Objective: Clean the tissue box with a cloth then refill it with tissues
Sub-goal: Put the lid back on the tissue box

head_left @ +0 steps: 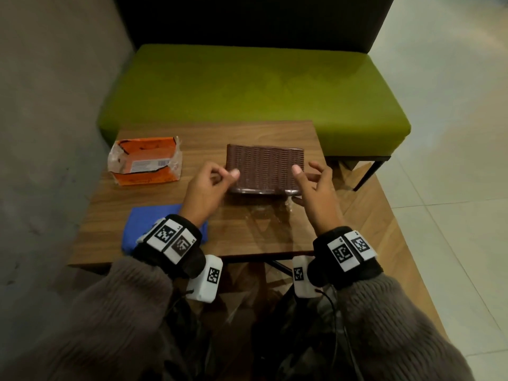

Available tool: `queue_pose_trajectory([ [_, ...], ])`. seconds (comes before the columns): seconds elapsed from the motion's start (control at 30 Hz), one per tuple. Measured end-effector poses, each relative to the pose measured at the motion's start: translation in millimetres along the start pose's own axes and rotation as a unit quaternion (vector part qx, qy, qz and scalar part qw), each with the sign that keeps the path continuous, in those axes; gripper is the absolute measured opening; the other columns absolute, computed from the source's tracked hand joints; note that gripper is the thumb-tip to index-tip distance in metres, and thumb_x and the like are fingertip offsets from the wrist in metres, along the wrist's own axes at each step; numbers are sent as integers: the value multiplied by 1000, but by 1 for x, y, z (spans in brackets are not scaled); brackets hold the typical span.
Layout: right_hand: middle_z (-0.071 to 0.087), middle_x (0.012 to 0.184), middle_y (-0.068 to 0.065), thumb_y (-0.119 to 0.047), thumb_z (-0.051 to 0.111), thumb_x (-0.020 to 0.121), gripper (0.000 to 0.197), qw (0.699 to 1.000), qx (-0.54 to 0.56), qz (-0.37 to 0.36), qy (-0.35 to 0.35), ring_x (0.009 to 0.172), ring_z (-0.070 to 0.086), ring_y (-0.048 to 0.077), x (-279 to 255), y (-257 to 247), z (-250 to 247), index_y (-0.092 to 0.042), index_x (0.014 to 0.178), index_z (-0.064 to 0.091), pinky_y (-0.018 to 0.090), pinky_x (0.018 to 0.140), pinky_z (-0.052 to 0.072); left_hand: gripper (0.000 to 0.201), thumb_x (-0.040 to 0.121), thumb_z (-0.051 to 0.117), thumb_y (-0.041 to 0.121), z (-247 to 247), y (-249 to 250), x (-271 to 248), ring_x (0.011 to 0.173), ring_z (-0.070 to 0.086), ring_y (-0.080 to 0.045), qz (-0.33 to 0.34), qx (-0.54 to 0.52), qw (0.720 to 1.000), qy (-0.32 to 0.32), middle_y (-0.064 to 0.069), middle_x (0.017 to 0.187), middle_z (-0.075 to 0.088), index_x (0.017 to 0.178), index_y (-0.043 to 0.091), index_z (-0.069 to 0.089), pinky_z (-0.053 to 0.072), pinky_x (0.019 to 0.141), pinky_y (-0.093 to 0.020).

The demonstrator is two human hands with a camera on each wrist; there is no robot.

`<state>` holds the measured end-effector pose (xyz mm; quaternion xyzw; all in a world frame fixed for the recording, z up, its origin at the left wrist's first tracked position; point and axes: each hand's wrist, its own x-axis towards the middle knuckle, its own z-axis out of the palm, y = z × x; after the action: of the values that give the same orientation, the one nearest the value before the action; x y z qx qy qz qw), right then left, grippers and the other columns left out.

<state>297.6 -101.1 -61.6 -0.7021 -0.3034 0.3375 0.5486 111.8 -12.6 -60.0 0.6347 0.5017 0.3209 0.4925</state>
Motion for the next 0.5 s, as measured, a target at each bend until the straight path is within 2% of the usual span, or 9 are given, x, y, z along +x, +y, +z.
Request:
queue_pose_trajectory([
  [0.03, 51, 107, -9, -35, 65, 90, 54, 1000, 2, -16, -2, 105, 60, 14, -3, 5, -1, -21, 134, 37, 33, 89, 55, 18, 84, 66, 25, 1, -7, -6, 105, 59, -20, 13, -8, 1000, -3, -3, 106, 61, 86, 20, 49, 53, 88, -38],
  [0.1, 52, 112, -2, -20, 73, 85, 62, 999, -19, -48, -6, 105, 59, 14, -8, 19, -2, -21, 134, 36, 23, 84, 53, 30, 79, 71, 9, 0, -19, -17, 106, 58, -18, 26, -17, 1000, -4, 2, 106, 58, 93, 19, 46, 52, 86, -24],
  [0.17, 50, 118, 7, -9, 76, 80, 67, 996, -59, -66, -6, 109, 57, 17, -9, 37, -4, -22, 133, 37, 21, 90, 50, 47, 74, 74, 5, 0, -30, -25, 105, 56, -15, 45, 0, 999, -7, 5, 106, 55, 105, 23, 44, 48, 89, -24],
  [0.2, 50, 118, 9, -6, 76, 79, 69, 995, -70, -64, -11, 111, 56, 18, -11, 45, -5, -25, 133, 36, 24, 95, 50, 57, 72, 75, 3, -1, -33, -28, 103, 56, -13, 49, 14, 999, -9, 3, 104, 54, 111, 28, 42, 47, 90, -27],
  [0.27, 50, 116, 9, -3, 76, 77, 77, 996, -70, -53, -27, 111, 57, 18, -17, 60, -7, -36, 133, 35, 37, 99, 51, 75, 71, 74, 0, 0, -38, -35, 98, 53, -7, 44, 46, 998, -18, 4, 99, 51, 122, 38, 36, 44, 87, -22],
  [0.33, 49, 117, 12, 1, 75, 77, 81, 995, -74, -53, -32, 110, 57, 17, -22, 70, -7, -41, 133, 35, 36, 99, 52, 83, 72, 72, -4, 3, -40, -42, 99, 52, -4, 48, 70, 996, -36, 3, 104, 49, 127, 44, 32, 46, 84, -18],
  [0.4, 47, 119, 13, 7, 73, 77, 83, 995, -74, -63, -38, 109, 57, 17, -27, 76, -7, -40, 133, 35, 34, 97, 53, 78, 74, 69, -7, 5, -43, -44, 106, 52, -9, 58, 85, 993, -54, 3, 116, 43, 124, 43, 38, 50, 83, -17],
  [0.47, 44, 122, 13, 8, 72, 77, 83, 995, -58, -65, -48, 112, 56, 19, -30, 78, -7, -38, 135, 34, 40, 97, 53, 70, 75, 68, -6, 4, -45, -45, 109, 52, -12, 57, 106, 990, -75, 3, 118, 40, 120, 40, 41, 51, 82, -16],
  [0.5, 44, 126, 12, 4, 74, 78, 82, 994, -59, -70, -53, 116, 54, 19, -32, 78, -7, -36, 137, 34, 39, 99, 51, 68, 75, 69, -2, 1, -46, -45, 110, 51, -11, 59, 122, 987, -88, 2, 119, 40, 120, 40, 41, 51, 85, -20],
])
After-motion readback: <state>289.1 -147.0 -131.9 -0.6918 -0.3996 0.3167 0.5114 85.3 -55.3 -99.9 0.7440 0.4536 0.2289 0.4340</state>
